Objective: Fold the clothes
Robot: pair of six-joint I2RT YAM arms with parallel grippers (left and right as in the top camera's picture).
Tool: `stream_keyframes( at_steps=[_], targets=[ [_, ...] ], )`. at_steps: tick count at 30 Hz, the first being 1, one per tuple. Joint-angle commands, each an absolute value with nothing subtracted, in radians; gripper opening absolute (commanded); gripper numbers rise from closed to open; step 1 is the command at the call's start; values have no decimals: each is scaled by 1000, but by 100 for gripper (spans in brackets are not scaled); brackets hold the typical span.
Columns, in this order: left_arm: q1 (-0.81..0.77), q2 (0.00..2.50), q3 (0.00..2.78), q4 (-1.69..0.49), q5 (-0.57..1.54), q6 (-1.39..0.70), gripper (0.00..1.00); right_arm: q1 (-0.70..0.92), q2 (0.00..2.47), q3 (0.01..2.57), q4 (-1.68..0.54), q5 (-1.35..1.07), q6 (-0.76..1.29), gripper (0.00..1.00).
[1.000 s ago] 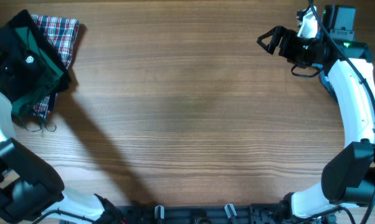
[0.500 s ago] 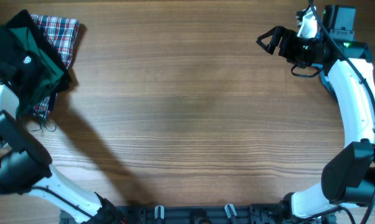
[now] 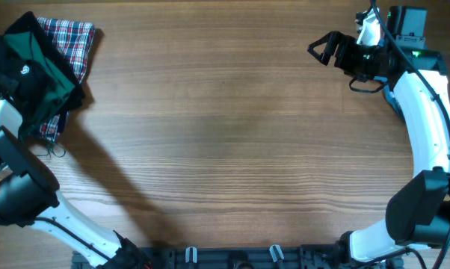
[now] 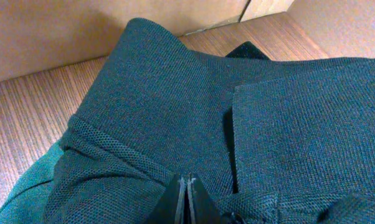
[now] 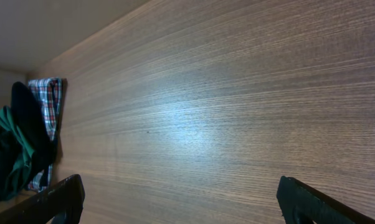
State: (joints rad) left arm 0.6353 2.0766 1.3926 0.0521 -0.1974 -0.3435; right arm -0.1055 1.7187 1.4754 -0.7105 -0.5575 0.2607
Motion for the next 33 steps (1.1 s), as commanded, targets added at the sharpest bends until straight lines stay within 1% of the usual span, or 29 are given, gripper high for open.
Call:
stream_keyframes(
  at_steps=[1, 6, 12, 20, 30, 33],
  targets=[
    [601, 2027, 1343, 19, -191, -349, 8, -102, 1736, 1480, -711, -583, 265, 100],
    [544, 1918, 1343, 18, -184, -347, 14, -102, 1736, 1480, -707, -585, 264, 100],
    [484, 1880, 1343, 17, -177, -345, 16, -102, 1736, 1480, -704, -585, 261, 100],
    [503, 1896, 1343, -36, -196, -345, 15, -102, 1736, 1480, -703, -585, 261, 100],
    [514, 1927, 1343, -27, -163, -345, 19, -102, 1736, 1480, -700, -585, 262, 100],
    [513, 1898, 1343, 3, -138, -345, 25, -102, 1736, 1480, -699, -584, 262, 100]
  ],
)
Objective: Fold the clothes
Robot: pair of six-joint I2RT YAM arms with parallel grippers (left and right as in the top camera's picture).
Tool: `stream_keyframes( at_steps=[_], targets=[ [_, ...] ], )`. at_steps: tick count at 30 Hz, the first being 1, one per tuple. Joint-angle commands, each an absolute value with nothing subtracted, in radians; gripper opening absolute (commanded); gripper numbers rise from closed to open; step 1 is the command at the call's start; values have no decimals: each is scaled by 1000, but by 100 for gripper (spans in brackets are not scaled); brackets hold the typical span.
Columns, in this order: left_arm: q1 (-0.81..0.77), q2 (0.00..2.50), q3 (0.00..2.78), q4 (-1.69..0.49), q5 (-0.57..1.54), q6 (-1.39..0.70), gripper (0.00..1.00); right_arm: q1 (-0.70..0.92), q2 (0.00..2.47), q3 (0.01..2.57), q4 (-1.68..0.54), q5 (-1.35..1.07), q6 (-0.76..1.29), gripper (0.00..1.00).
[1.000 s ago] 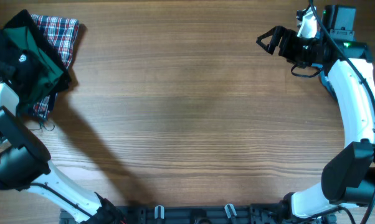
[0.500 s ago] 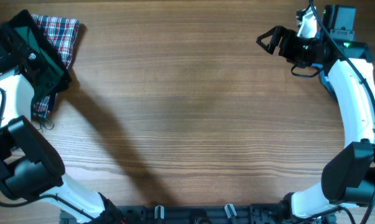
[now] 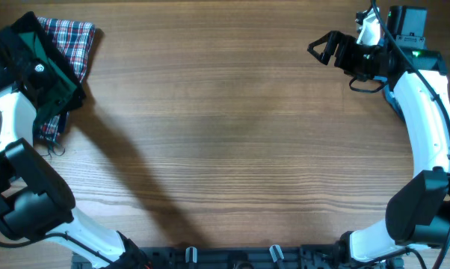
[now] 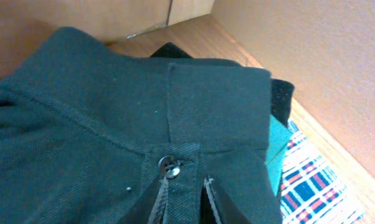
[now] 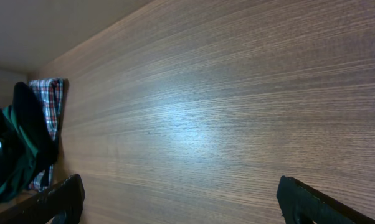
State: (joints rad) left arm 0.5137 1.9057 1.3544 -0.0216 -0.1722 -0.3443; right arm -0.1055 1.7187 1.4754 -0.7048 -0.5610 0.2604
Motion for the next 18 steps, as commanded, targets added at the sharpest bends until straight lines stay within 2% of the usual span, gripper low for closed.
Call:
stream_keyframes(
  at_steps=[1, 11, 13, 18],
  targets=[
    [513, 1877, 1345, 7, -138, -345, 28, -102, 1736, 1480, -699, -583, 262, 99],
    [513, 1601, 1347, -128, -75, -345, 63, -102, 1736, 1480, -659, -573, 281, 100],
    [513, 1539, 1347, -185, 4, -345, 73, -102, 1736, 1480, -641, -574, 292, 100],
    [510, 1433, 1347, -309, 278, -345, 88, -102, 1736, 1480, -613, -573, 290, 100]
  ],
)
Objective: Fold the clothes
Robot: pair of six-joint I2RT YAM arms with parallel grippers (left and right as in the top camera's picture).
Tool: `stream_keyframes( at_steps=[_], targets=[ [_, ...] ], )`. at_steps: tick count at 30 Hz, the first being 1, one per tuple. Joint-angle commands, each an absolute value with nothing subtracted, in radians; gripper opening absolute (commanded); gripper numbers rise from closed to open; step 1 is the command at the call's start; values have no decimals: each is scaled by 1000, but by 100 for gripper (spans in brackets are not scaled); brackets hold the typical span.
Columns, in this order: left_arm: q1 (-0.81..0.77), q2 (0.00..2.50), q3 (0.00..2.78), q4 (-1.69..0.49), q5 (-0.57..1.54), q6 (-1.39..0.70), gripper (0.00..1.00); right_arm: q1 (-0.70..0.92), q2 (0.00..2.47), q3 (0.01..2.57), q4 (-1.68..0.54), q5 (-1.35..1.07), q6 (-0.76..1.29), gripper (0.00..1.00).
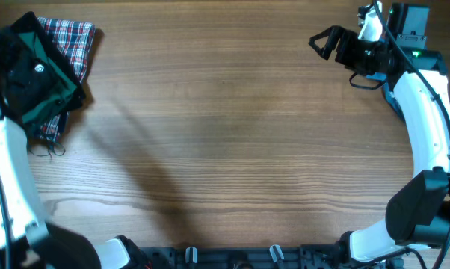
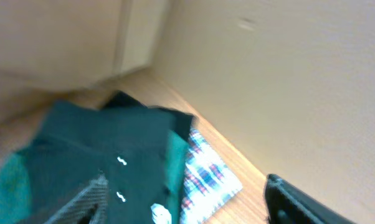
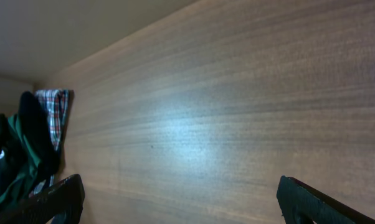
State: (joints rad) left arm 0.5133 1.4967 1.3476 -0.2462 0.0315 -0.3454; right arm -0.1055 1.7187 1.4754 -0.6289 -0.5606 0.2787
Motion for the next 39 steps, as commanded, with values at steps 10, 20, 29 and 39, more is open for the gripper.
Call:
stream_keyframes(
  at_steps=[10, 20, 29, 39],
  targets=[
    [392, 1403, 1347, -514, 411, -341, 99, -104, 1736, 1480, -603, -557, 244, 100],
    [266, 1403, 1347, -615, 411, -318, 100, -128, 1736, 1481, -607, -558, 237, 100],
    [94, 1417, 1346, -690, 407, -163, 100, -199, 1735, 1526, -708, -515, 205, 100],
    [-22, 1502, 1346, -701, 403, -163, 100, -228, 1735, 1650, -919, -307, 157, 99]
  ],
)
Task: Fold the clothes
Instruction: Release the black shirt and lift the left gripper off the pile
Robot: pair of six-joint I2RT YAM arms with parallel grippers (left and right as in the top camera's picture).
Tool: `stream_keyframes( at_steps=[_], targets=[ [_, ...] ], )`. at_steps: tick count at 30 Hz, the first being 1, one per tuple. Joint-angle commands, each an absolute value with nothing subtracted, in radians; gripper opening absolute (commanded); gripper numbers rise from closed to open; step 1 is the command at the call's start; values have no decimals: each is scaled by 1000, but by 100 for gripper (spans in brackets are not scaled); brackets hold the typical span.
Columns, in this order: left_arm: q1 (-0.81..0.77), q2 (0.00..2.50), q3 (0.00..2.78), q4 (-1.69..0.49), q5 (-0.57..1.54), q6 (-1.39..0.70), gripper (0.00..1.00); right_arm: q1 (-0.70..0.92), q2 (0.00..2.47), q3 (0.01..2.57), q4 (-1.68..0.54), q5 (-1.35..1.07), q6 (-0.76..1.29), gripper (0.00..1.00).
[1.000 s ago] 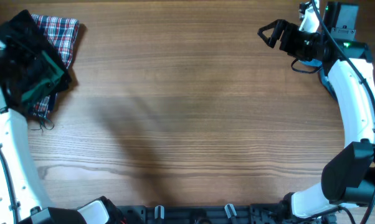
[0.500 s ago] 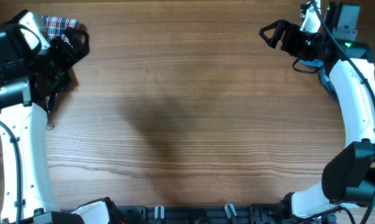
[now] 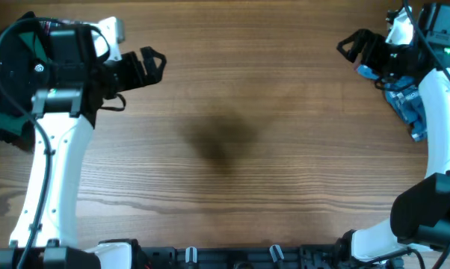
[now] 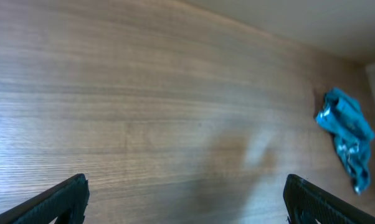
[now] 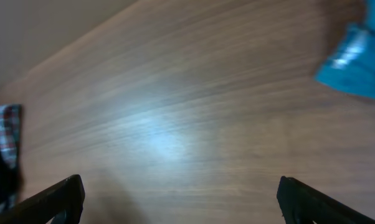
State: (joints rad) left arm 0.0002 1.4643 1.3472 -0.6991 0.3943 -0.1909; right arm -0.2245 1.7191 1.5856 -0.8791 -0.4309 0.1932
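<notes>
A dark green polo shirt (image 3: 4,75) lies bunched at the table's far left edge, partly hidden behind my left arm. A plaid cloth (image 5: 4,134) shows beside it in the right wrist view. A crumpled blue cloth (image 3: 408,104) lies at the far right, also seen as the blue cloth (image 4: 346,133) in the left wrist view. My left gripper (image 3: 153,66) is open, empty, right of the green pile and facing right over bare wood. My right gripper (image 3: 349,43) is open and empty at the back right, left of the blue cloth.
The wooden table (image 3: 232,142) spreads between the two arms. My left arm's white link (image 3: 53,172) runs down the left side and my right arm's white link (image 3: 442,127) down the right side, passing over the blue cloth.
My left gripper was open just above the green pile at the far left; now it is further right, facing the bare table. My right gripper has shifted right, and the blue cloth now shows.
My left gripper was shut on the green polo in the pile. Then its jaws stood slightly apart at the collar buttons. Then it was open above the pile. Now it points away across the table, and the pile has stayed at the left edge.
</notes>
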Motion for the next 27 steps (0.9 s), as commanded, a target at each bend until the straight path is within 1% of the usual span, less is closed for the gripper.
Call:
stream_keyframes(
  at_steps=[1, 5, 13, 27],
  targets=[
    [-23, 1507, 1346, -701, 403, -164, 100, -228, 1734, 1654, -928, -291, 157, 100],
    [-22, 1535, 1346, -704, 403, -164, 100, -228, 1734, 1655, -954, -249, 158, 100],
    [-22, 1552, 1346, -705, 400, -164, 100, -228, 1734, 1655, -936, -224, 159, 100],
    [-22, 1552, 1346, -705, 400, -164, 100, -228, 1734, 1655, -935, -225, 159, 100]
  ],
)
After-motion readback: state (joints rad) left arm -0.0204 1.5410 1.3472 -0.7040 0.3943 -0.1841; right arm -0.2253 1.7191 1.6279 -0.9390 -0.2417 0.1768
